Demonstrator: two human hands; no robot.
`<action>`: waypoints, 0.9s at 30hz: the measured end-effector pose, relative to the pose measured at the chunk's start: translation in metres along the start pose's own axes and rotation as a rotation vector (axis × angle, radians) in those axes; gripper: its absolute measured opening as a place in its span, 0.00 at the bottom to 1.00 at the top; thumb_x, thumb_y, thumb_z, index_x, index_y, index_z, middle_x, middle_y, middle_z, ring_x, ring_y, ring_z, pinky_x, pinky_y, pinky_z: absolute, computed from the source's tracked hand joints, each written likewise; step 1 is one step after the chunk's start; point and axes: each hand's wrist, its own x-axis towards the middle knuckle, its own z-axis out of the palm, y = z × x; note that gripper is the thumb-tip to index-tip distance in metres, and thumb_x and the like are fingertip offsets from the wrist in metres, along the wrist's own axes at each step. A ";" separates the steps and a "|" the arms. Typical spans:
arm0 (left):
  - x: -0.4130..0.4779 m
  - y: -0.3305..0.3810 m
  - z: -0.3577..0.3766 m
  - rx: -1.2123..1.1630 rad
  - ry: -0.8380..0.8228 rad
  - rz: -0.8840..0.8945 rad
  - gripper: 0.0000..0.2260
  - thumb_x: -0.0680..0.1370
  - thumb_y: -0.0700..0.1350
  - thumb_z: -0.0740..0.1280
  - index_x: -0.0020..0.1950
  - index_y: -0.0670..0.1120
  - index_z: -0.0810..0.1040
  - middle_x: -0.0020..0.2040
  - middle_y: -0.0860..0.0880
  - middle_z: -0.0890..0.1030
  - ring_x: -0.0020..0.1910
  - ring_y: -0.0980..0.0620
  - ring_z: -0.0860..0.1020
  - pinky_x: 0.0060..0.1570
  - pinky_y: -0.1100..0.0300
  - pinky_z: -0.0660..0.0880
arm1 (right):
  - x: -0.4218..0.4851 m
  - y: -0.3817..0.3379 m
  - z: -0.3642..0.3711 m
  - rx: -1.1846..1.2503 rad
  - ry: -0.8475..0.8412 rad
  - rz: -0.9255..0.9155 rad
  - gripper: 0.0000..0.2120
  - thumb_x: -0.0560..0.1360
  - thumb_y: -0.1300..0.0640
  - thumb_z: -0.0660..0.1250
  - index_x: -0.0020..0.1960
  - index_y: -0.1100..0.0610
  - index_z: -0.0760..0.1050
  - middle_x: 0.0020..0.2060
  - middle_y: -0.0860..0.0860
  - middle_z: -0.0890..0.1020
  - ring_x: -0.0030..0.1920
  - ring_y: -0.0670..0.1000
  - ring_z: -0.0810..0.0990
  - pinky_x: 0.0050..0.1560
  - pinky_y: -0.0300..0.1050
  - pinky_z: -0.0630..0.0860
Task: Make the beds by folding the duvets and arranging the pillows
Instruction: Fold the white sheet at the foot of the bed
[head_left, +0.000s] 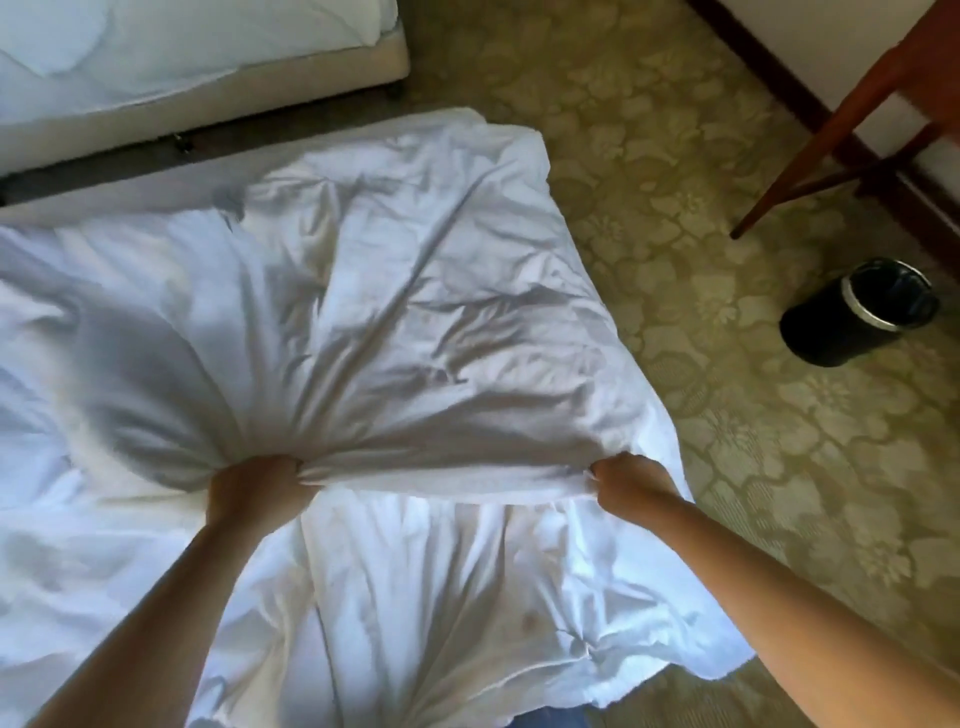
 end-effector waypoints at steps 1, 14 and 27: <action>-0.016 0.005 0.002 0.020 -0.021 0.010 0.19 0.77 0.61 0.60 0.60 0.52 0.78 0.62 0.51 0.79 0.62 0.49 0.76 0.56 0.60 0.72 | -0.016 0.008 -0.002 -0.019 0.003 0.002 0.18 0.77 0.58 0.55 0.65 0.51 0.72 0.60 0.56 0.77 0.60 0.58 0.76 0.57 0.46 0.73; -0.227 0.077 0.072 -0.005 -0.034 0.039 0.22 0.77 0.64 0.58 0.61 0.51 0.77 0.60 0.52 0.79 0.61 0.51 0.77 0.55 0.62 0.72 | -0.193 0.097 0.070 -0.200 0.159 0.064 0.13 0.74 0.61 0.57 0.56 0.51 0.70 0.51 0.51 0.79 0.56 0.55 0.77 0.46 0.43 0.72; -0.283 0.186 0.144 -0.200 -0.259 0.099 0.35 0.77 0.63 0.57 0.77 0.50 0.47 0.78 0.43 0.47 0.77 0.43 0.47 0.73 0.46 0.50 | -0.190 0.178 0.142 -0.264 -0.127 -0.015 0.27 0.74 0.61 0.55 0.74 0.53 0.59 0.67 0.58 0.69 0.67 0.62 0.67 0.66 0.55 0.65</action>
